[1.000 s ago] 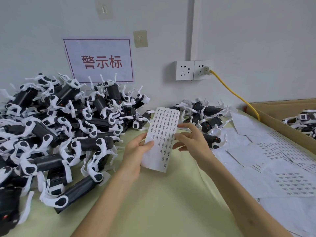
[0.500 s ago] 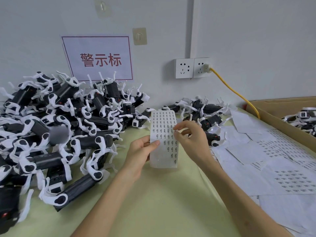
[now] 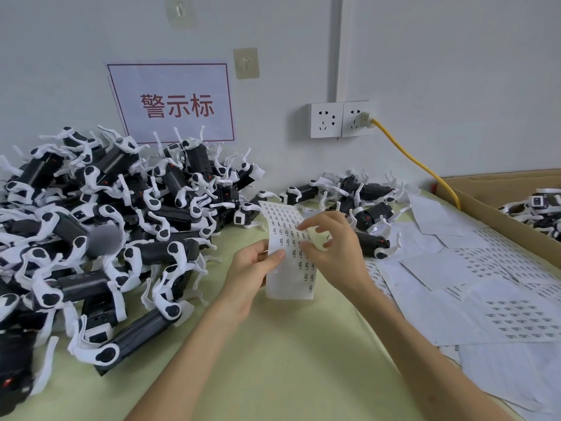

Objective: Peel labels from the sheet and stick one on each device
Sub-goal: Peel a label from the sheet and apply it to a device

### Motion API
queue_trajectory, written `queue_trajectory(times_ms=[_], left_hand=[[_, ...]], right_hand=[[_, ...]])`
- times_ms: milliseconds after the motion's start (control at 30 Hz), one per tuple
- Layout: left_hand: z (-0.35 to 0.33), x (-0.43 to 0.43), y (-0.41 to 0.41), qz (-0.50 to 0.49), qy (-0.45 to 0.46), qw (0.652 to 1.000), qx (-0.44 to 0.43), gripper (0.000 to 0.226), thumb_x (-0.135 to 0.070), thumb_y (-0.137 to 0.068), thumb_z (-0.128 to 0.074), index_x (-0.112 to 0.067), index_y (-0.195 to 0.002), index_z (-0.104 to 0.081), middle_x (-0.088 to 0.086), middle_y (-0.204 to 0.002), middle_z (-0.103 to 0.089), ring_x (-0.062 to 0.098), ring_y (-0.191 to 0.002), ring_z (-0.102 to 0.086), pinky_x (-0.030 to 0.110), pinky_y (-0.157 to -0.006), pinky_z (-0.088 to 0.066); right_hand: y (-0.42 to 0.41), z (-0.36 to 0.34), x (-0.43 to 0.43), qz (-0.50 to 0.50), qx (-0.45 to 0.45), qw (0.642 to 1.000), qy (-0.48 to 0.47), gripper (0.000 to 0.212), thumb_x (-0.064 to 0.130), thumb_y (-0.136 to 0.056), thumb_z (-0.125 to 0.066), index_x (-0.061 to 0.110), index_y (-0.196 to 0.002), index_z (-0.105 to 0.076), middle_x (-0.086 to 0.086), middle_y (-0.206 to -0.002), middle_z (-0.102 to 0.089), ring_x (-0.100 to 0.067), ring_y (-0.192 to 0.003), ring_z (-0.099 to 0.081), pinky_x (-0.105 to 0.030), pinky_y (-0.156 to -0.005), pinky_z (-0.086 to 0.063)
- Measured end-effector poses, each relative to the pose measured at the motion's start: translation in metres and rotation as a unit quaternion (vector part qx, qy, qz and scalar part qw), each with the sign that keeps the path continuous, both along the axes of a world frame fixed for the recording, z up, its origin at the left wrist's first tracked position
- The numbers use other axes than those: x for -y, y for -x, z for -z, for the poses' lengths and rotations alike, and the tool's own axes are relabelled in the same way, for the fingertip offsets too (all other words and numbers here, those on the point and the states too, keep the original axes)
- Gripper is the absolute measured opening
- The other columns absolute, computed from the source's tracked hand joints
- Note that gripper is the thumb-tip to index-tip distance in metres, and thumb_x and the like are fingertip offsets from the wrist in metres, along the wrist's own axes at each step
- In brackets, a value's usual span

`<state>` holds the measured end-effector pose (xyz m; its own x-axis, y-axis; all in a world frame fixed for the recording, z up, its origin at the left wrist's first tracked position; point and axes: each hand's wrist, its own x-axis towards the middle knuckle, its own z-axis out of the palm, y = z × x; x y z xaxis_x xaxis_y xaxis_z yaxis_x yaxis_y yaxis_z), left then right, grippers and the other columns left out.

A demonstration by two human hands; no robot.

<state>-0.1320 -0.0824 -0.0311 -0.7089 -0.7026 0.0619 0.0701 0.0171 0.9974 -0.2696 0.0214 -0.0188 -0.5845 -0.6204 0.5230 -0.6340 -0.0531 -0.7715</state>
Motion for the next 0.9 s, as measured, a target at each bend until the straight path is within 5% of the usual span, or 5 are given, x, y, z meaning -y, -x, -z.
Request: queue_trajectory(times_ms=[133,433,667,900], left_hand=[[0.0025,-0.0009,0.0015,0.007,0.011,1.0,0.003,0.019,-0.015,-0.099,-0.066,-0.01,-0.117,-0.07,0.013,-0.108,-0.078,0.04,-0.112,-0.069,0.06,-0.106,-0.045],[0.0022,-0.0018,0.0009,0.013,0.011,1.0,-0.007,0.02,-0.006,-0.102,-0.057,-0.011,-0.112,-0.073,0.012,-0.104,-0.079,0.025,-0.096,-0.074,0.026,-0.077,-0.057],[0.002,-0.002,0.0006,0.028,0.022,0.999,0.0,0.024,-0.007,-0.104,-0.055,-0.015,-0.116,-0.074,0.011,-0.109,-0.078,0.022,-0.099,-0.073,0.031,-0.083,-0.054],[0.0018,-0.0026,-0.0014,0.06,0.062,0.996,0.002,0.02,-0.011,-0.104,-0.058,-0.01,-0.115,-0.074,0.015,-0.105,-0.078,0.019,-0.095,-0.073,0.022,-0.077,-0.054]], right_hand=[[-0.0003,0.0007,0.0016,0.0,-0.037,0.999,-0.009,0.025,0.003,-0.084,-0.074,0.028,-0.086,-0.076,0.012,-0.097,-0.064,-0.003,-0.089,-0.057,-0.006,-0.073,-0.036],[-0.0044,0.0,0.0008,-0.022,-0.044,0.999,-0.013,0.024,0.002,-0.087,-0.071,0.024,-0.085,-0.078,0.008,-0.093,-0.069,-0.002,-0.087,-0.059,-0.006,-0.073,-0.04],[-0.0063,0.0002,0.0004,-0.034,-0.08,0.996,-0.031,0.018,0.016,-0.08,-0.08,0.03,-0.091,-0.076,0.012,-0.096,-0.065,-0.004,-0.088,-0.058,-0.007,-0.074,-0.038],[-0.0034,0.003,0.0022,-0.019,-0.079,0.996,-0.033,0.015,0.019,-0.078,-0.083,0.027,-0.087,-0.074,0.016,-0.089,-0.066,0.0,-0.087,-0.058,-0.006,-0.072,-0.039]])
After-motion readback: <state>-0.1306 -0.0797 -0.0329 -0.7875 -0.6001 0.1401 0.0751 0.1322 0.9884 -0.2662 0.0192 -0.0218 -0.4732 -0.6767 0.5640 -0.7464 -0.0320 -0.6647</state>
